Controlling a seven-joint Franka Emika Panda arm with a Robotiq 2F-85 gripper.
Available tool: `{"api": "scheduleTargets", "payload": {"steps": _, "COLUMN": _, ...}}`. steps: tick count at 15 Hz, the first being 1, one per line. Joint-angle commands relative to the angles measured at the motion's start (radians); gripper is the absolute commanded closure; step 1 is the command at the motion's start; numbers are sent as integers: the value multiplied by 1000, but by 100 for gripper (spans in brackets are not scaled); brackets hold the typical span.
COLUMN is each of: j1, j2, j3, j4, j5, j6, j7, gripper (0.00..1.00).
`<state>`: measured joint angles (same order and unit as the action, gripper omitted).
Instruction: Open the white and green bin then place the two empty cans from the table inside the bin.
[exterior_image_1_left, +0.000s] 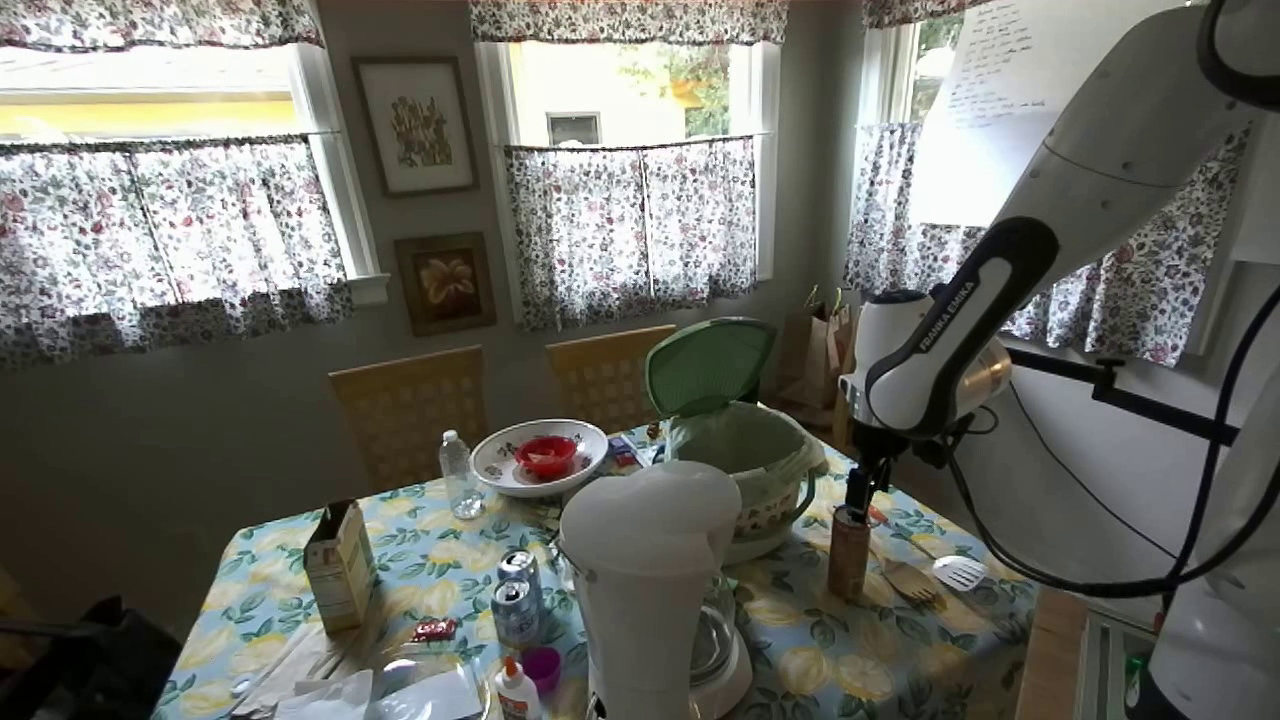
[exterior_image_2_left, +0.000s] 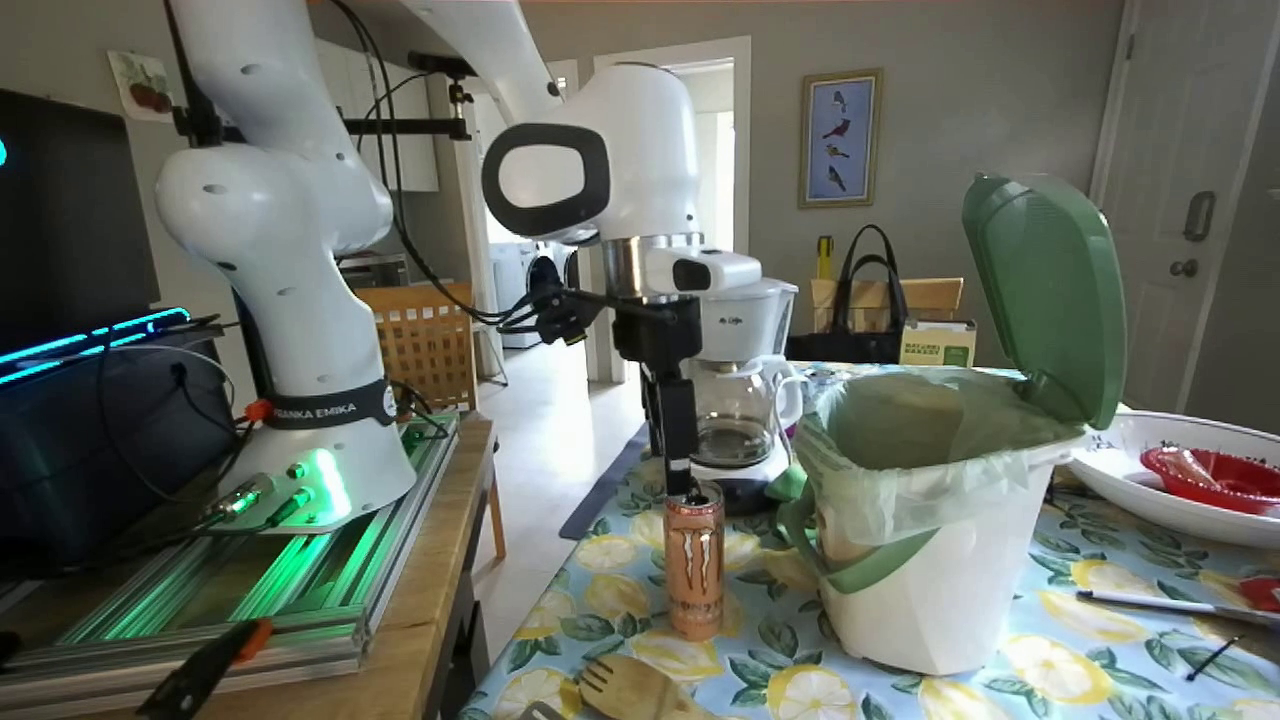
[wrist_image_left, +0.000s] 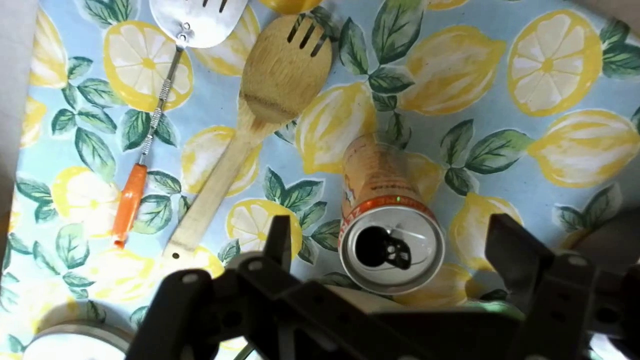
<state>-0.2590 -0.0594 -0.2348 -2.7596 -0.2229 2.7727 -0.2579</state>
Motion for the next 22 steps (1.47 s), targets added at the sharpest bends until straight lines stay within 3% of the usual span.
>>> {"api": "scheduleTargets", "payload": {"steps": 1, "j1": -7, "j2": 37, "j3": -6, "j4": 0, "j5": -55, "j6": 49, "j7": 17, "gripper": 0}}
{"api": "scheduleTargets", "payload": {"steps": 10, "j1": 4, "j2": 104, "j3": -2, "j4": 0, "j5": 34, "j6": 154, "j7": -141, "gripper": 0}}
{"api": "scheduleTargets", "payload": {"steps": 11, "j1": 2, "j2": 111, "j3": -1, "j4": 0, "j5": 36, "j6": 167, "j7": -153, "gripper": 25}}
{"api": "scheduleTargets", "payload": {"steps": 12, "j1": 1, "j2": 115, "j3": 2, "j4": 0, "j5": 44, "j6": 173, "j7": -166, "gripper": 26}}
{"api": "scheduleTargets", "payload": {"steps": 17, "j1": -4, "j2": 138, "j3": 14, "j4": 1, "j5": 71, "j6": 213, "j7": -206, "gripper": 62}}
{"api": "scheduleTargets", "payload": {"steps": 22, "j1": -8, "j2": 137, "j3": 29, "j4": 1, "j5": 111, "j6": 224, "j7": -249, "gripper": 65}}
